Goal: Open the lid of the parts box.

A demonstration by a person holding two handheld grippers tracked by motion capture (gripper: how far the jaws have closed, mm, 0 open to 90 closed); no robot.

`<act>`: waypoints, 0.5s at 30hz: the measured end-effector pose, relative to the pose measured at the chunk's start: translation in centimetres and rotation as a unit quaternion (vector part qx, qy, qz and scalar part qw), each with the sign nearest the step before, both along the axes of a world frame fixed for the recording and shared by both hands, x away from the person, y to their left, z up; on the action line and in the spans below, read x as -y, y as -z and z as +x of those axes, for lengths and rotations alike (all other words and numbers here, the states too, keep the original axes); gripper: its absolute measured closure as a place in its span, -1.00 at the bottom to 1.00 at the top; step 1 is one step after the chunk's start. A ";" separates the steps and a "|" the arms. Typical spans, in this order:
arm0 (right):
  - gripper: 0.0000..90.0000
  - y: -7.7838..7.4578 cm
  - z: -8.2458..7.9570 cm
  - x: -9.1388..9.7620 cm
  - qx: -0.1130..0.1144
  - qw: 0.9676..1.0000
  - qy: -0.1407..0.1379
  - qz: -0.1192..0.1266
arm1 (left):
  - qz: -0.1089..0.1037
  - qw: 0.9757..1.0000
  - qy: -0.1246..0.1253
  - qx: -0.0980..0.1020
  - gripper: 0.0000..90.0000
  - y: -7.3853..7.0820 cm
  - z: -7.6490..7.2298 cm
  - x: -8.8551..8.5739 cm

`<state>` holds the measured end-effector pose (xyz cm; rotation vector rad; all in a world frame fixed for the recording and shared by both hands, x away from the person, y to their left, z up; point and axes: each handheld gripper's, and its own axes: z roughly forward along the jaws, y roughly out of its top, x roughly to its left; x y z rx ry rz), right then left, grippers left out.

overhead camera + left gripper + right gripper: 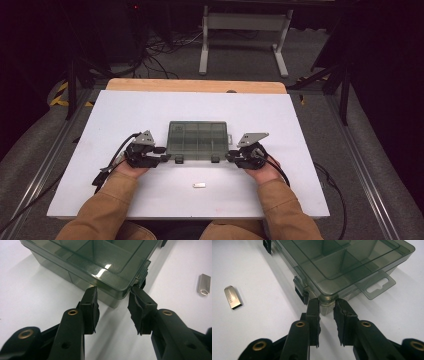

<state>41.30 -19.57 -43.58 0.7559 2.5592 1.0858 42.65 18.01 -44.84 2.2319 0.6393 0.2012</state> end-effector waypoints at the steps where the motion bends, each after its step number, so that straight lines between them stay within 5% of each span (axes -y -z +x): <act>1: 0.65 0.0 0.0 0.0 0.001 1.000 0.000 0.001 | 0.000 1.000 0.000 0.001 0.33 0.0 0.0 0.0; 15: 0.67 -1.0 0.0 0.6 0.018 0.999 0.005 0.042 | -0.025 1.000 -0.001 0.004 0.31 -0.5 0.0 -0.6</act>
